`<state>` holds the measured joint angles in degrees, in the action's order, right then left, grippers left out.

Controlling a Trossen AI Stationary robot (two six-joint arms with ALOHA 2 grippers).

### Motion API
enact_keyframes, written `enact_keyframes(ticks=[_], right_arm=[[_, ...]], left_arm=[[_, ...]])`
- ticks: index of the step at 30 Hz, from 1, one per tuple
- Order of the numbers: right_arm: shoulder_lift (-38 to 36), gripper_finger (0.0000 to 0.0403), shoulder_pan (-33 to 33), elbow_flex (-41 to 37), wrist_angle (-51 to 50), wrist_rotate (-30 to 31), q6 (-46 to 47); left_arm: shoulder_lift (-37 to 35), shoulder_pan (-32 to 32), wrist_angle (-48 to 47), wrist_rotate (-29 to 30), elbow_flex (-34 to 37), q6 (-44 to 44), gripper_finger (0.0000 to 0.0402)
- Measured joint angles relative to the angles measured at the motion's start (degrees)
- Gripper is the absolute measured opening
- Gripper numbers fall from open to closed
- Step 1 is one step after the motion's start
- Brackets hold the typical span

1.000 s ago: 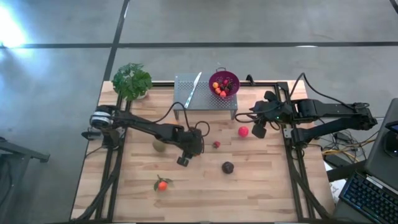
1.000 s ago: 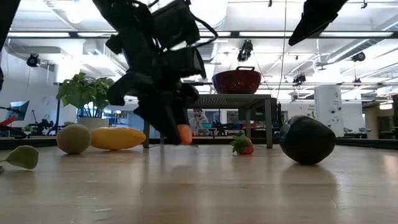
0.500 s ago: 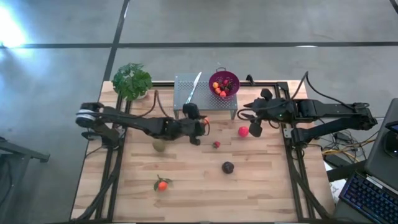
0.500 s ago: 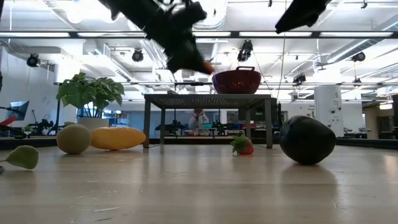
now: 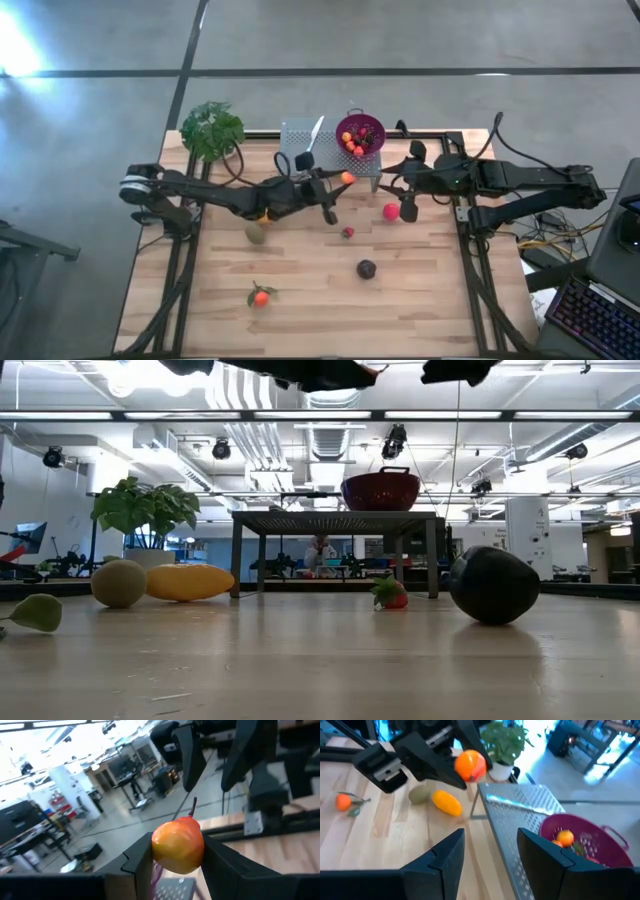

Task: Pick & Place Fruit
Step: Put the orange pear into the violet strainer bowl on the shelf

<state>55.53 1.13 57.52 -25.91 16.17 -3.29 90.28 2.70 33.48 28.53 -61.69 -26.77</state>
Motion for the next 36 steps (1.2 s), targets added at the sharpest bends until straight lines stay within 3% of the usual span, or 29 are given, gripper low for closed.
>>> enact_keyframes(ticks=[9, 19, 31, 36], right_arm=[[2.7, 0.0143, 0.0, 0.0, 2.82, -0.2, -2.75], [4.58, 0.0121, -0.02, 0.22, 5.08, -0.08, -4.36], [4.26, 0.0148, -0.04, 0.31, 8.52, 0.08, -6.17], [4.26, 0.0135, -0.04, 0.31, 8.71, 0.08, -6.49]], left_arm=[[0.51, -3.0, 2.22, -10.02, -1.39, 7.98, 0.0149], [3.0, -3.72, 1.54, -11.01, -3.43, 8.35, 0.0149], [4.0, -3.72, 2.16, -11.38, -3.43, 8.94, 0.0149], [4.0, -3.76, 2.55, -11.68, -3.85, 8.88, 0.0149]])
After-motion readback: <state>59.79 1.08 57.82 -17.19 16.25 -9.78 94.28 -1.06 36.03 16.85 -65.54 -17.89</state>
